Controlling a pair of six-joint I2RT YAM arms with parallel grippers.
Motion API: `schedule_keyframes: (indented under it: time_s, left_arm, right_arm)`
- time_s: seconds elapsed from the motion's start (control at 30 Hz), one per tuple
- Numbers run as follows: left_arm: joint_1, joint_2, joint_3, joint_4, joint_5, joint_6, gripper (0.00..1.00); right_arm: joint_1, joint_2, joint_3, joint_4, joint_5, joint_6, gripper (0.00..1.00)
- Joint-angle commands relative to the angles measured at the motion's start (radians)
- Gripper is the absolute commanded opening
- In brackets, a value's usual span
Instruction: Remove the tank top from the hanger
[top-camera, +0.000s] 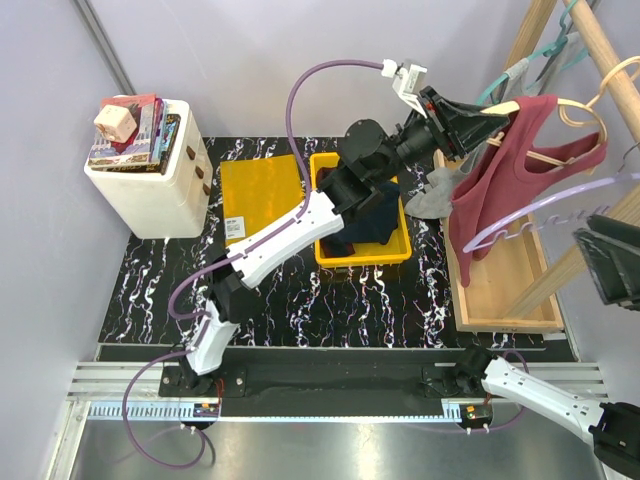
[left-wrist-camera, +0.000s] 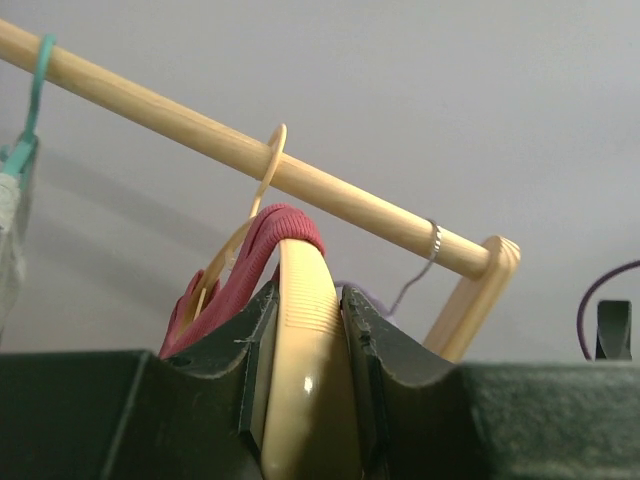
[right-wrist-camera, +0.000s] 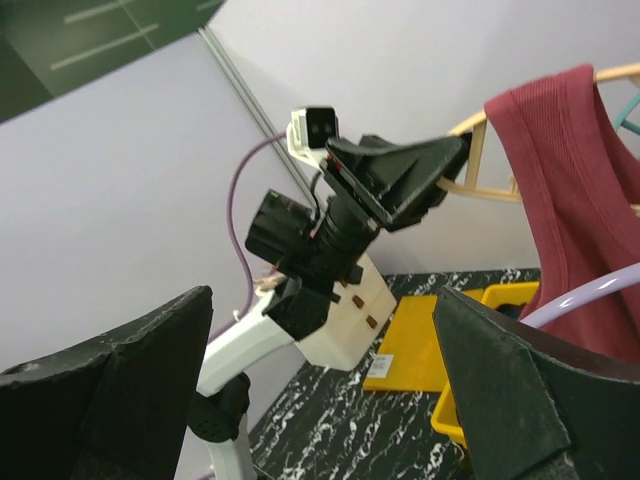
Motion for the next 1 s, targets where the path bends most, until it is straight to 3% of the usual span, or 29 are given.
schedule_keyframes:
  time_s: [0.0, 0.33, 0.4, 0.53, 0.7, 0.97]
  left_arm:
    - [-0.071, -0.071, -0.078, 0.132, 0.081, 0.022, 0.00]
    - [-0.117, -0.209, -0.437, 0.212, 0.011, 0.117, 0.00]
    - [-0.117, -0.226, -0.480, 0.218, 0.014, 0.134, 0.07]
    - [-0.117, -0.234, -0.479, 0.157, 0.029, 0.180, 0.35]
    - [-0.117, -0.207, -0.372, -0.006, 0.004, 0.280, 0.47]
    - [-0.113, -0.019, -0.006, -0.328, 0.057, 0.341, 0.64]
  right_arm:
    - [0.003, 0.007, 0.060, 0.008, 0.016, -0.016, 1.00]
    - [0.003, -0.036, 0.043, 0.005, 0.065, -0.016, 1.00]
    - [0.003, -0.033, 0.039, 0.008, 0.064, -0.016, 1.00]
    - [0.003, -0.033, 0.022, 0.007, 0.067, -0.018, 1.00]
    - [0.003, -0.041, -0.009, 0.007, 0.085, -0.019, 1.00]
    - [0.003, -0.052, -0.044, 0.007, 0.079, -0.001, 1.00]
